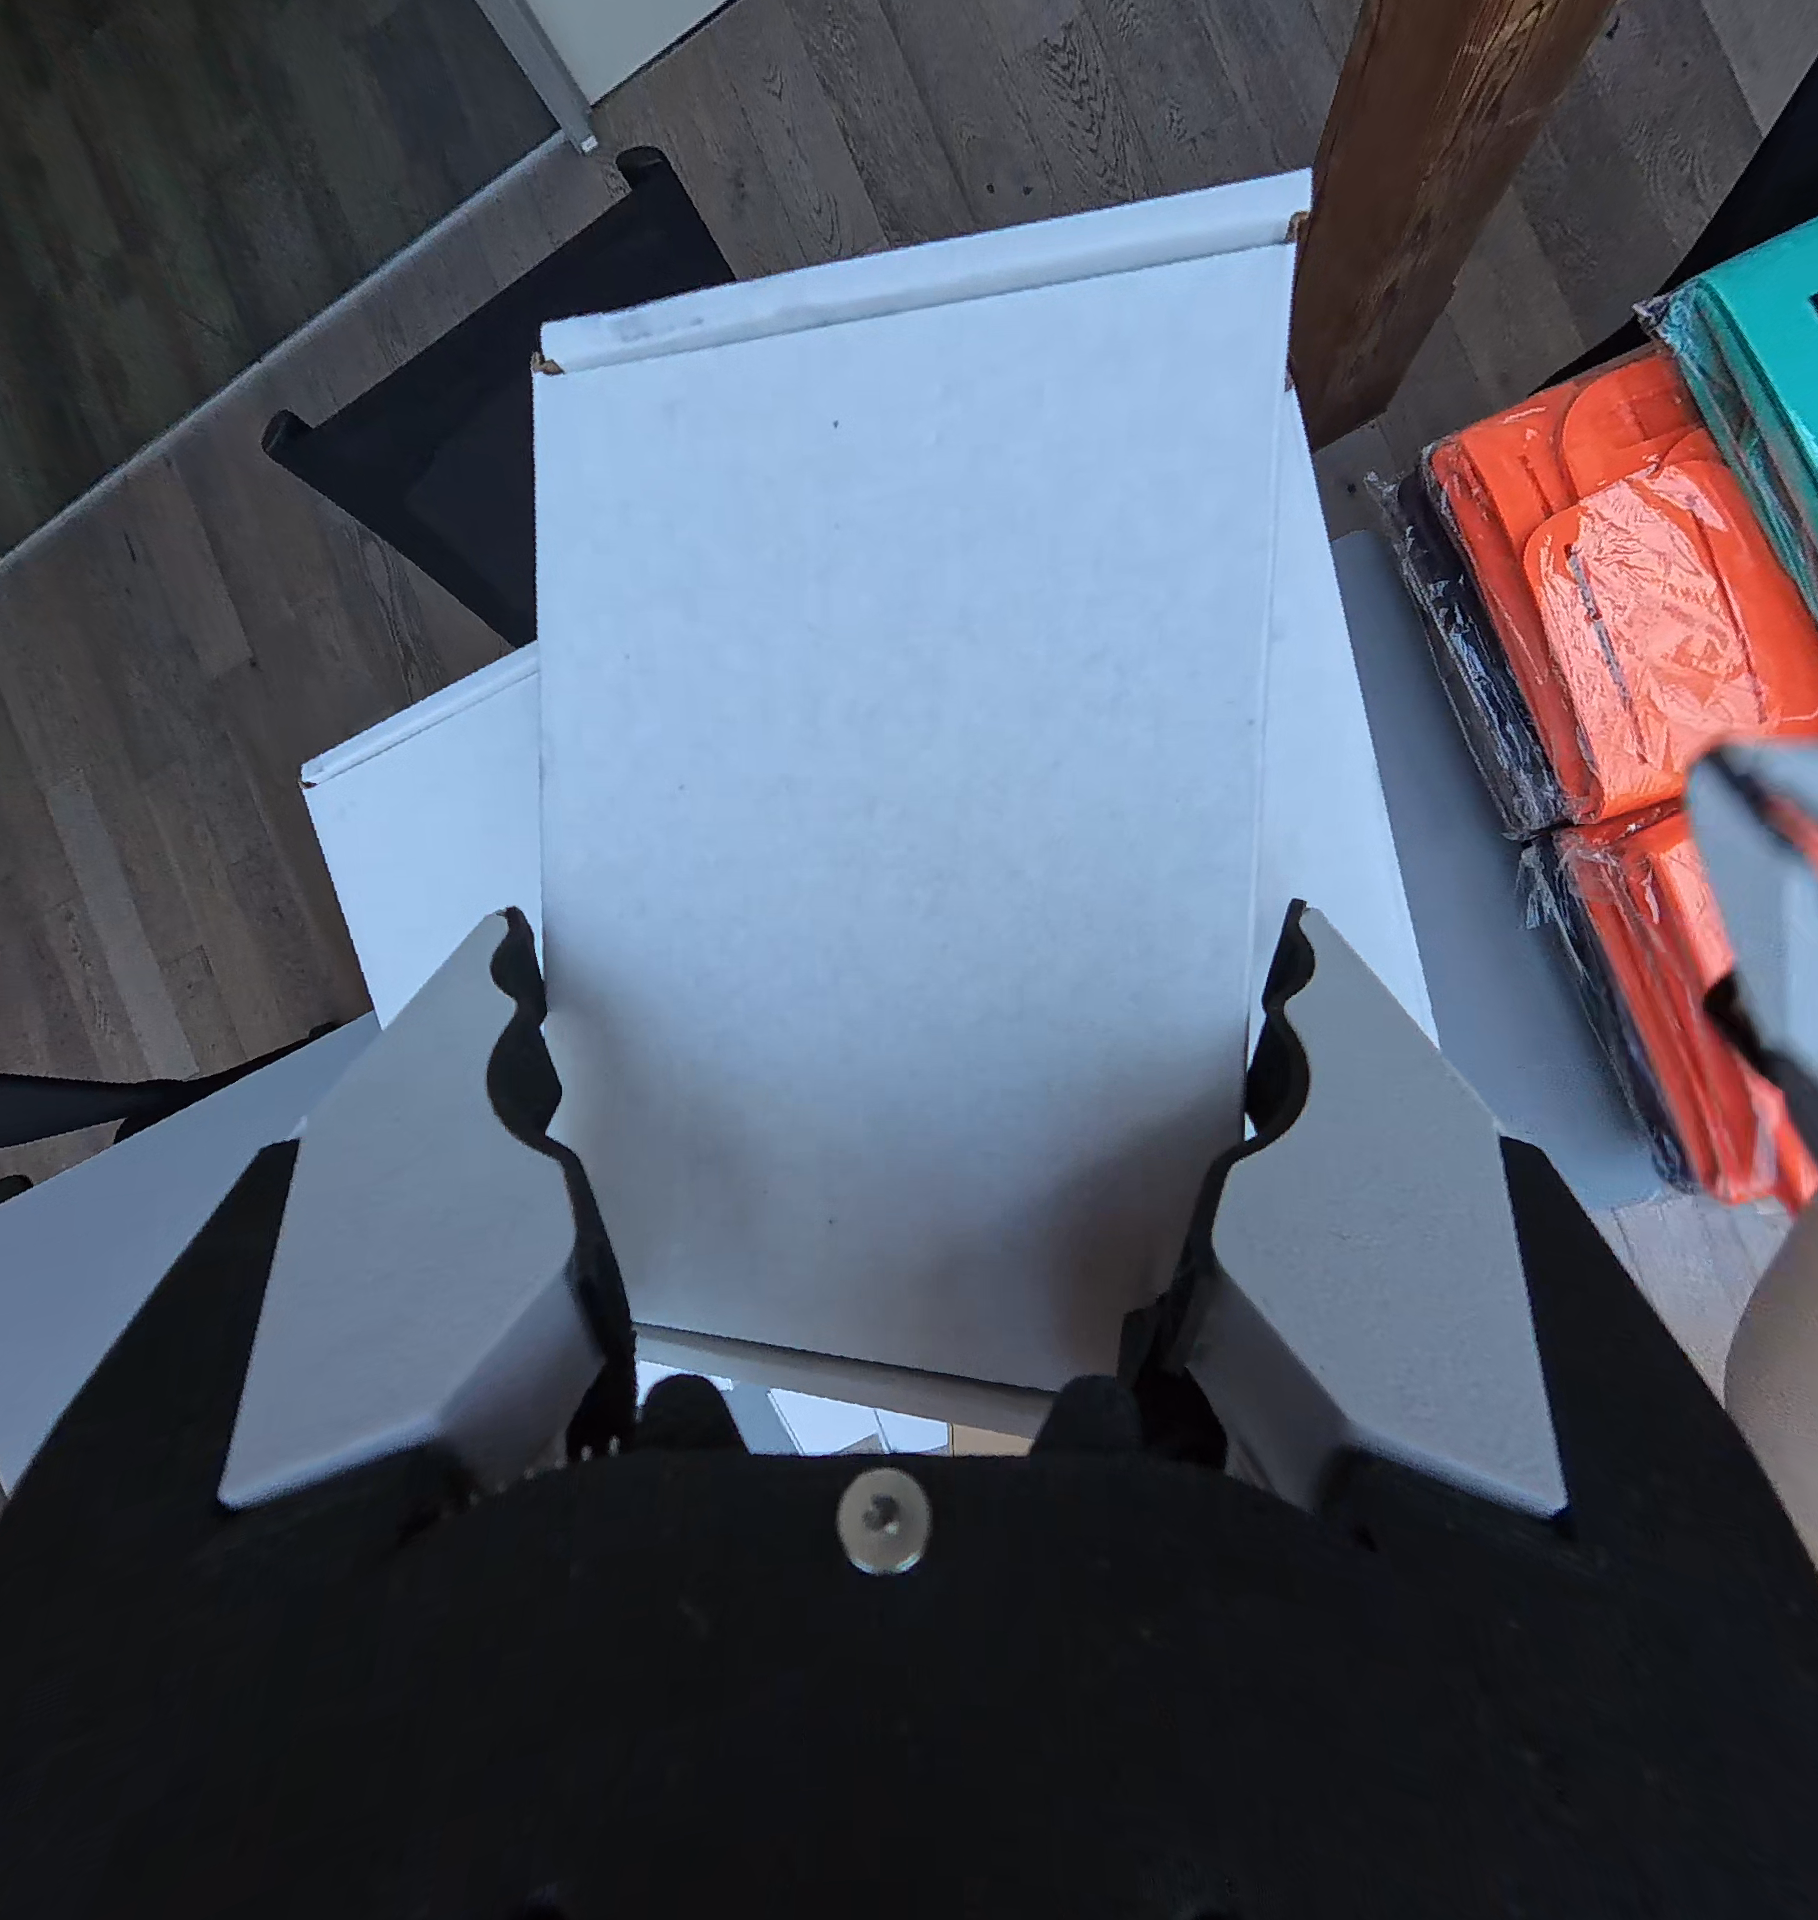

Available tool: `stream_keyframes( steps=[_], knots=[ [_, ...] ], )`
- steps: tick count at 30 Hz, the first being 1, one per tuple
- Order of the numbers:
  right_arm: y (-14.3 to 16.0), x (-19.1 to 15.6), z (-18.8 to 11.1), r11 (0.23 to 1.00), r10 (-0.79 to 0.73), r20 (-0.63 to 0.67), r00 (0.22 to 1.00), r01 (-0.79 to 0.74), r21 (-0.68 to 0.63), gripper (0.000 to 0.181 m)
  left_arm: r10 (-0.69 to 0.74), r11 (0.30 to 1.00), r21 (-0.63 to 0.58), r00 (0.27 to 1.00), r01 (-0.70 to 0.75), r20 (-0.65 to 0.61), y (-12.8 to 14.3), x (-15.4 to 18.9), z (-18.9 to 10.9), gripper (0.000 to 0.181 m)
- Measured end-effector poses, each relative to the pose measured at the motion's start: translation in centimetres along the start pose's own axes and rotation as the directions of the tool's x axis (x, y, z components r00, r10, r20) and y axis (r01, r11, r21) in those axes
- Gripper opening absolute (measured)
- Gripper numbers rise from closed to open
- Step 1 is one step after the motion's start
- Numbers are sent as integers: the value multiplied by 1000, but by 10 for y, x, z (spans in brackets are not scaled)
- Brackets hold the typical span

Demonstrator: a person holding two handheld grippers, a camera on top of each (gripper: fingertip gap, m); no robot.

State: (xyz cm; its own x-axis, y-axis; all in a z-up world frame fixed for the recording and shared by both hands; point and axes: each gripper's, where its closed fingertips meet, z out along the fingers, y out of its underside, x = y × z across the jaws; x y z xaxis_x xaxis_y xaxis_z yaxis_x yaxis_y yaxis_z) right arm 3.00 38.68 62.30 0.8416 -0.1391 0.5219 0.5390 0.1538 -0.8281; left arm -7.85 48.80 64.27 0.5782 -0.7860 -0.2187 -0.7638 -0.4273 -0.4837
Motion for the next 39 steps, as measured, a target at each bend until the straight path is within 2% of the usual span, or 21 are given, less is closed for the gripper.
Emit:
stream_keyframes(
  steps=[2, 3, 5, 7, 9, 10, 12, 14, 16, 20, 23, 24, 25, 27, 29, 30, 34, 36, 37, 38, 39],
  knots=[
    [54, 46, 10, 959, 169, -132, 977, -194, -208, 0, 1, 1000, -1, 1000, -1, 2, 0, 1, 0, 135],
    [67, 66, 9, 937, 225, -215, 950, -272, -218, 0, 2, 1000, 0, 1000, -2, 2, 0, 1, 0, 135],
    [73, 90, 7, 890, 381, -324, 866, -439, -127, 0, 2, 1000, 3, 1000, -2, 4, 0, 3, 0, 135],
    [61, 96, 9, 822, 538, -374, 756, -569, 31, 0, 2, 1000, 4, 1000, -2, 6, -2, 4, 0, 135],
    [43, 80, 27, 825, 546, -378, 748, -558, 89, 0, 4, 1000, -1, 1000, -4, 7, -2, 5, 1, 135],
    [30, 59, 46, 854, 507, -323, 799, -516, 63, 0, 6, 1000, -5, 1000, -6, 8, -2, 6, 1, 135],
    [4, -9, 84, 917, 393, -62, 918, -396, -54, 0, 8, 1000, -9, 1000, -8, 13, -3, 7, 1, 135],
    [-8, -4, 83, 977, 198, -173, 965, -208, -42, 0, 4, 1000, -6, 1000, -4, 20, -3, 5, 2, 135],
    [-17, -1, 79, 984, 172, -200, 964, -178, -10, 0, -6, 1000, 6, 1000, 6, 5, -4, 6, 1, 135],
    [6, 44, 56, 951, 277, -393, 877, -309, -19, 0, 2, 1000, 3, 1000, -2, 16, -1, 6, 1, 135],
    [25, 77, 22, 826, 539, -502, 677, -540, 159, 0, -5, 1000, 9, 1000, 5, 6, -3, 6, 1, 135],
    [31, 75, 22, 776, 607, -486, 629, -601, 191, 0, -4, 1000, 8, 1000, 4, 9, -3, 5, 2, 135],
    [29, 60, 34, 745, 649, -413, 638, -643, 177, 0, -4, 1000, 9, 1000, 4, 10, -4, 6, 2, 135],
    [1, -22, 83, 767, 641, -9, 768, -641, -26, 1, -5, 1000, 10, 1000, 5, 8, -5, 7, 2, 135],
    [5, -18, 81, 882, 459, -105, 882, -466, -63, 0, -1, 1000, -3, 999, 1, 42, -3, 2, 3, 135],
    [4, -1, 73, 893, 437, -197, 878, -449, -19, 0, -2, 1000, 2, 999, 2, 37, -3, 2, 2, 135],
    [22, 53, 39, 849, 504, -425, 752, -523, 80, 0, -2, 1000, 16, 1000, 2, 2, -3, 6, 1, 135],
    [35, 63, 34, 789, 584, -457, 671, -601, 125, 0, 5, 1000, 15, 1000, -5, 13, -2, 6, 1, 135],
    [33, 52, 44, 760, 628, -389, 674, -639, 119, 0, 4, 1000, 15, 1000, -4, 11, -2, 6, 1, 135],
    [21, 26, 64, 755, 647, -233, 726, -652, 69, 0, 1, 1000, 18, 1000, -1, 4, -2, 7, 0, 135],
    [4, -20, 83, 778, 628, 22, 778, -627, -39, 0, -1, 1000, 19, 1000, 1, -2, -3, 8, 0, 135]
  ],
)
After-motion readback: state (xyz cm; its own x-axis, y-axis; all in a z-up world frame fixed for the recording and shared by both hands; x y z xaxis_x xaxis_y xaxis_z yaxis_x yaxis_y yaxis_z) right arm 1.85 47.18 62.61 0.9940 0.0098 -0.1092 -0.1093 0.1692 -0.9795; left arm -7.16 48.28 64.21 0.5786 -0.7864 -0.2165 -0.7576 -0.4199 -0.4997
